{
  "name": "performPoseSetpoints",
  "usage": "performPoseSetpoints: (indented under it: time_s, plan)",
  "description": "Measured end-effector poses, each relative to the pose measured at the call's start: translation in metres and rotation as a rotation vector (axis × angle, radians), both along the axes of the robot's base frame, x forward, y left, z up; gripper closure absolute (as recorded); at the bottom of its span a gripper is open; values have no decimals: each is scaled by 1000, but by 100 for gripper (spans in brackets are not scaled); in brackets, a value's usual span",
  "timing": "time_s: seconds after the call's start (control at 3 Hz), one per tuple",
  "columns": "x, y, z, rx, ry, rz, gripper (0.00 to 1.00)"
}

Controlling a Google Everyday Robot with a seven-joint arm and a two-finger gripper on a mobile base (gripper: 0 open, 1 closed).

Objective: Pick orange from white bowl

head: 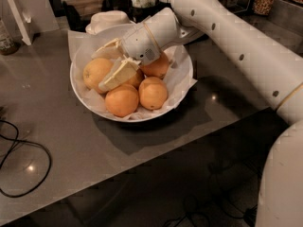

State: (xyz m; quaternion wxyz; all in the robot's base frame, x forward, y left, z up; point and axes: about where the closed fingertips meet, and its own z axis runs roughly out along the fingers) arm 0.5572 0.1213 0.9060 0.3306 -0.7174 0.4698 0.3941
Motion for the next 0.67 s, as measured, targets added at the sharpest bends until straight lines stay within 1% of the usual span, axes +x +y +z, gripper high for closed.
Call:
performPoseSetpoints:
  time_s: [0.33, 0.67]
  plan:
    - [3, 0, -1, 8, 1, -8, 55]
    - [13, 8, 1, 13, -11, 0, 54]
